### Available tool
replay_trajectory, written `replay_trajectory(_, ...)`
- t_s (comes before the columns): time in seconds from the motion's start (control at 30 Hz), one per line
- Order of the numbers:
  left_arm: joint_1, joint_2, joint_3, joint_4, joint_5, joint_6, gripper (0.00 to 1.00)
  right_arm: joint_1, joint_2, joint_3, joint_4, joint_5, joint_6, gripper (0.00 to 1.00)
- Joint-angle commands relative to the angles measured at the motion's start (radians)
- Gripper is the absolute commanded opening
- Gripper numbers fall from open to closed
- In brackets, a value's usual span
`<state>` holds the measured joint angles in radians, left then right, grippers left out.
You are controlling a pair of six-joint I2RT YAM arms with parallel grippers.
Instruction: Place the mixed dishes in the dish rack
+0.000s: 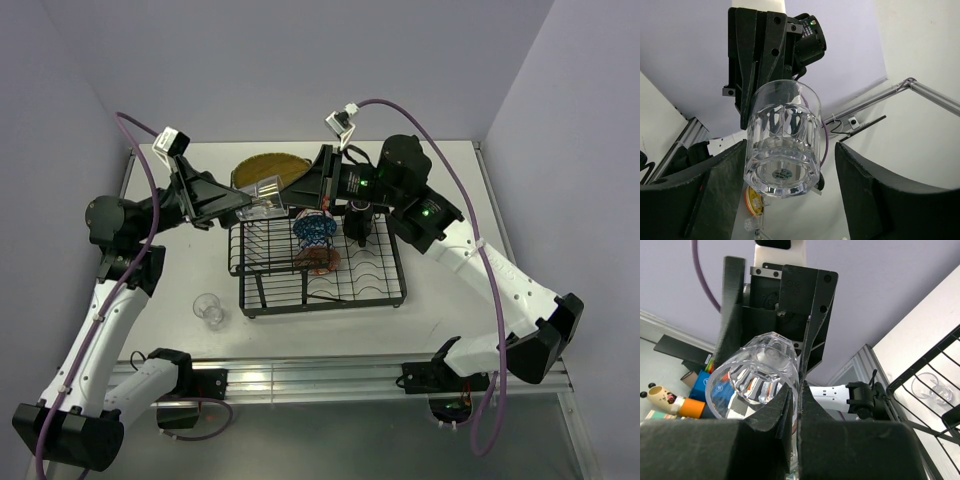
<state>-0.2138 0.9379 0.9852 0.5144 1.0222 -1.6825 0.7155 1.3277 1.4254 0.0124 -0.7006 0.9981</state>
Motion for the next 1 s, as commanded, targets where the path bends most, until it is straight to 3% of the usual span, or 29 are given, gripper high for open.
replay_trajectory(0.0,-0.004,-0.005,0.021,0.064,-0.013,0.006,0.74,-0.001,-0.028,0.000,0.040,-0.019,-0.009,0.00)
replay_trajectory(0.13,-0.004,-0.001,0.020,0.065,-0.008,0.003,0.54,-0.001,-0.025,0.009,0.040,-0.017,-0.009,0.00)
replay_trajectory(0.23,-0.004,0.001,0.021,0.052,-0.011,0.012,0.23,-0.001,-0.016,0.021,0.041,-0.026,-0.009,0.00)
replay_trajectory(0.27,-0.004,0.001,0.021,0.049,-0.014,0.015,0.03,0.001,-0.012,0.024,0.040,-0.030,-0.012,0.00)
replay_trajectory(0.3,-0.004,-0.001,0.024,0.042,-0.019,0.020,0.00,-0.001,-0.010,0.027,0.032,-0.037,-0.016,0.00)
replay_trajectory(0.33,-0.002,-0.005,0.030,-0.002,-0.028,0.050,0.00,-0.001,-0.007,0.033,0.024,-0.039,-0.021,0.03)
replay_trajectory(0.37,-0.002,-0.013,0.038,-0.037,-0.049,0.075,0.00,-0.001,-0.010,0.038,0.009,-0.034,-0.033,0.13)
replay_trajectory(0.4,0.002,-0.014,0.073,-0.091,-0.063,0.110,0.00,-0.001,-0.015,0.044,-0.055,-0.019,-0.073,0.47)
replay_trajectory(0.43,0.002,-0.017,0.104,-0.270,-0.082,0.232,0.00,-0.001,-0.022,0.056,-0.095,0.040,-0.097,0.64)
replay_trajectory(0.47,0.002,-0.007,0.203,-0.401,-0.120,0.319,0.00,-0.002,-0.042,0.061,-0.186,0.082,-0.125,0.92)
replay_trajectory(0.5,0.002,0.007,0.261,-0.545,-0.144,0.405,0.00,-0.002,-0.053,0.070,-0.243,0.126,-0.186,0.99)
replay_trajectory(0.53,0.002,0.050,0.324,-0.828,-0.174,0.578,0.00,-0.004,-0.058,0.095,-0.299,0.224,-0.211,1.00)
replay_trajectory(0.6,0.002,0.099,0.470,-1.043,-0.246,0.755,0.00,-0.008,-0.070,0.124,-0.467,0.330,-0.272,1.00)
replay_trajectory(0.67,0.002,0.148,0.533,-1.204,-0.281,0.814,0.00,-0.011,-0.085,0.141,-0.616,0.520,-0.295,1.00)
replay_trajectory(0.77,-0.005,0.182,0.556,-1.270,-0.336,0.857,0.00,-0.024,-0.107,0.171,-0.754,0.762,-0.303,1.00)
replay_trajectory(0.87,-0.059,0.220,0.605,-1.367,-0.450,0.906,0.00,-0.042,-0.165,0.181,-0.870,0.898,-0.319,1.00)
replay_trajectory(0.97,-0.145,0.268,0.679,-1.467,-0.600,0.943,0.00,-0.068,-0.249,0.136,-0.870,0.915,-0.345,1.00)
